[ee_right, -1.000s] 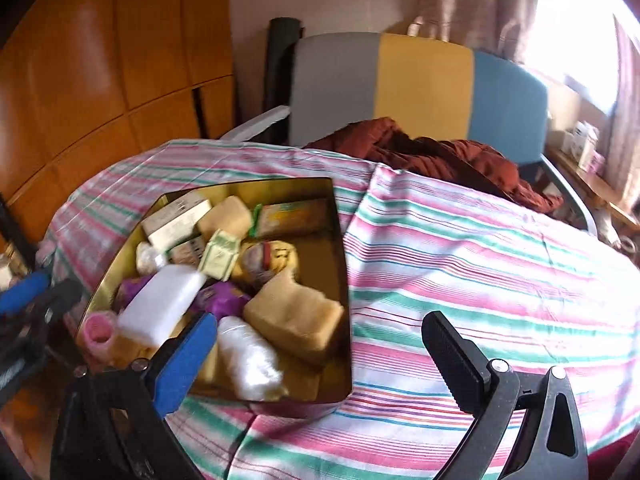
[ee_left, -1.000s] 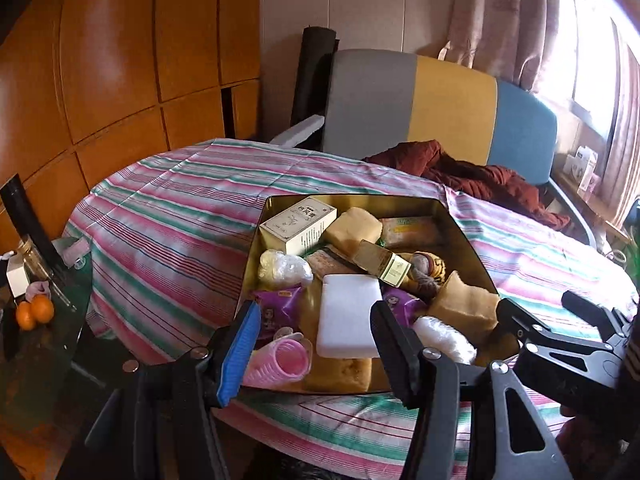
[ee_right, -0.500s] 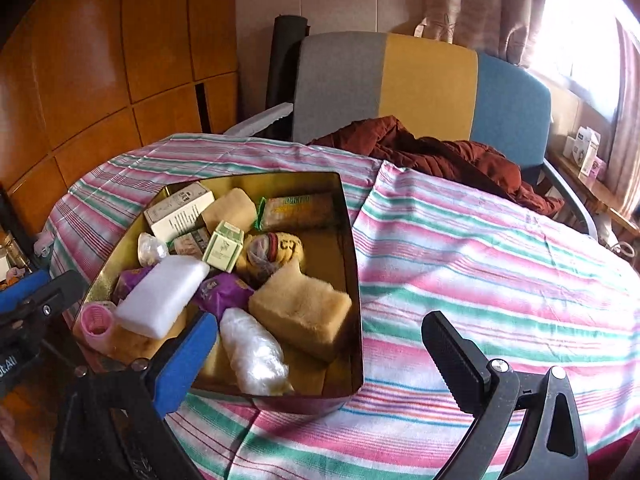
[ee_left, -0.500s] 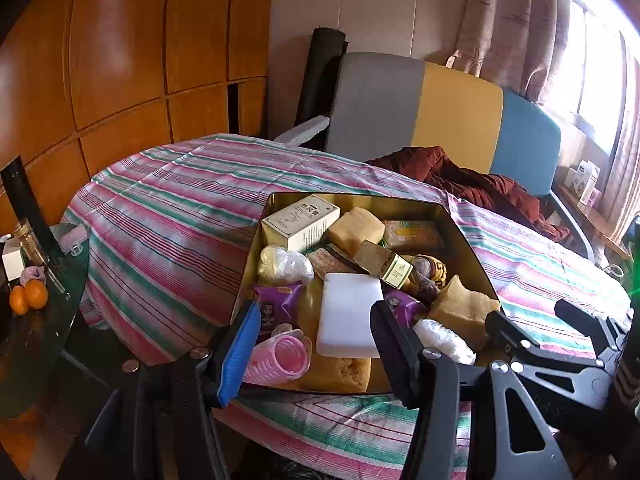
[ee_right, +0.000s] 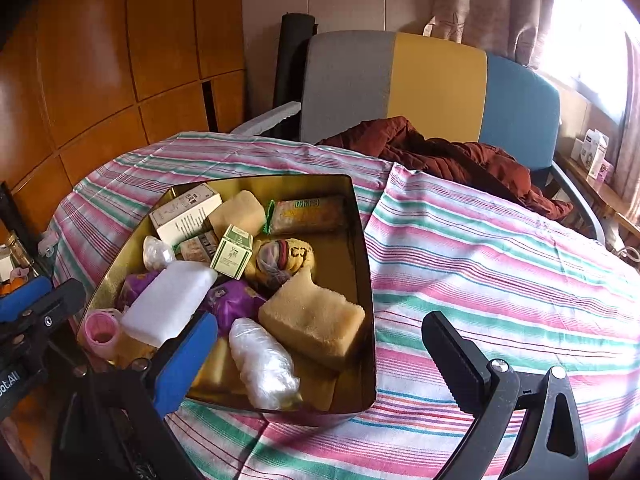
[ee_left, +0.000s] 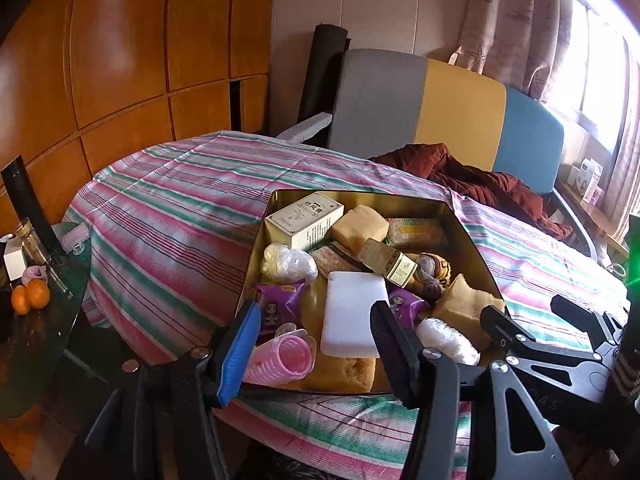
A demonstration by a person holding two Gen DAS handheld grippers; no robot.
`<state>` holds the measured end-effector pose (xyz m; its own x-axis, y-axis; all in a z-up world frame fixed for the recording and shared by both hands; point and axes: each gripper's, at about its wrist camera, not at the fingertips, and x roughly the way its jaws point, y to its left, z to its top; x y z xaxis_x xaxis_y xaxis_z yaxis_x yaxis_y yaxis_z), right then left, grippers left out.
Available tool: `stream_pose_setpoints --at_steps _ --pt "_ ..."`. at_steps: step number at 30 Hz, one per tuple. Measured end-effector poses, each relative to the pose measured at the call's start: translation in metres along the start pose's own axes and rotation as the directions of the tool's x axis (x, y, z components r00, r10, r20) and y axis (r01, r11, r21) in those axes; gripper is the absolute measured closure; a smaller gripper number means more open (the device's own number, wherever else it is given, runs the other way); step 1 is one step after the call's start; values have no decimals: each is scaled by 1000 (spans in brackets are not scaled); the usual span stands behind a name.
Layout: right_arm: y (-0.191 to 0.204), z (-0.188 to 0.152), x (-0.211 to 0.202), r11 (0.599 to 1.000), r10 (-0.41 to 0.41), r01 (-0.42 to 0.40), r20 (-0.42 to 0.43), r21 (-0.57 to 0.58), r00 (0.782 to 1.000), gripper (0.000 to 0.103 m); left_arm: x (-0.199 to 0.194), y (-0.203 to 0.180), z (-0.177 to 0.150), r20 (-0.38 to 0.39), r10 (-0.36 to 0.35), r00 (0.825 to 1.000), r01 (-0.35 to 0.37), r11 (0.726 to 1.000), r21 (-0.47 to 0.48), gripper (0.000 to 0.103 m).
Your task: Organize objects
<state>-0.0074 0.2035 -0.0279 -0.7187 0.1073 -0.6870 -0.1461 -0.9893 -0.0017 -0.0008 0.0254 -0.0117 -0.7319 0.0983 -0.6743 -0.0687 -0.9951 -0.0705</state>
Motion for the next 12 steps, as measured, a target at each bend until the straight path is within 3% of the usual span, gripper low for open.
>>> stream_pose_setpoints --at_steps 12 --pt "4 -2 3 1000 8 -8 -12 -15 1000 0 3 1 0 9 14 1000 -14 1000 9 45"
